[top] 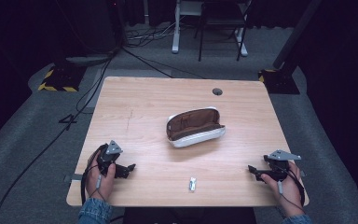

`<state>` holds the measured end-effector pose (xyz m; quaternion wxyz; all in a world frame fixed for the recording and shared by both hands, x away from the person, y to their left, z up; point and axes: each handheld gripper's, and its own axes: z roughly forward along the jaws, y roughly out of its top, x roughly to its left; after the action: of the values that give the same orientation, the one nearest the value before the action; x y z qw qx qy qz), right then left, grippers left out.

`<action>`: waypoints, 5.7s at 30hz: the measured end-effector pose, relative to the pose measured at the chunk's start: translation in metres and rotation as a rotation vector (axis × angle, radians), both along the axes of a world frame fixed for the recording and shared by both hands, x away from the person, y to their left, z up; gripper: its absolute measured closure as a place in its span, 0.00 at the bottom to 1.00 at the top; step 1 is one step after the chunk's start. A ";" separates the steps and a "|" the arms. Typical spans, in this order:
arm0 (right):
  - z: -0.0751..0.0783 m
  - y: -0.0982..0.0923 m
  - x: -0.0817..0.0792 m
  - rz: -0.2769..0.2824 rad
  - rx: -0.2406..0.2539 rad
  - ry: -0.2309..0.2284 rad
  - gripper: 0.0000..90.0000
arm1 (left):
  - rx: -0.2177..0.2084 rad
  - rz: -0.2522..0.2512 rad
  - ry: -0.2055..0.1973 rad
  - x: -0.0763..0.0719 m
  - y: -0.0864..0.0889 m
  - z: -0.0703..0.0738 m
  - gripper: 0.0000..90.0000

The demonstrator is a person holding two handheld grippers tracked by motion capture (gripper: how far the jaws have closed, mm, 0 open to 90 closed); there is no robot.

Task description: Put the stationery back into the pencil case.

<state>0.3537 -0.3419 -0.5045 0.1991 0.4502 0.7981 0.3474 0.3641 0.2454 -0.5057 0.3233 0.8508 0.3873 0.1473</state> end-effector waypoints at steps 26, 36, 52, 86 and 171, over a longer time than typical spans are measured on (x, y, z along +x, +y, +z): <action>0.064 0.082 -0.022 0.228 0.029 0.029 0.30 | -0.006 0.005 0.011 -0.003 -0.001 0.000 0.01; 0.071 0.127 -0.030 0.382 0.034 0.055 0.34 | -0.006 0.005 0.011 -0.003 -0.001 0.000 0.01; 0.053 0.175 -0.035 0.543 -0.005 0.074 0.29 | -0.006 0.005 0.011 -0.003 -0.001 0.000 0.01; 0.016 0.216 -0.035 0.661 -0.117 0.102 0.45 | -0.006 0.004 0.010 -0.003 -0.001 0.000 0.01; 0.127 0.211 0.103 0.294 0.015 0.008 0.52 | -0.012 -0.001 0.015 -0.003 -0.001 0.000 0.00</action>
<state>0.4564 -0.1313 -0.3774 0.1392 0.3312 0.8536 0.3771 0.3614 0.2443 -0.5059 0.3253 0.8501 0.3902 0.1386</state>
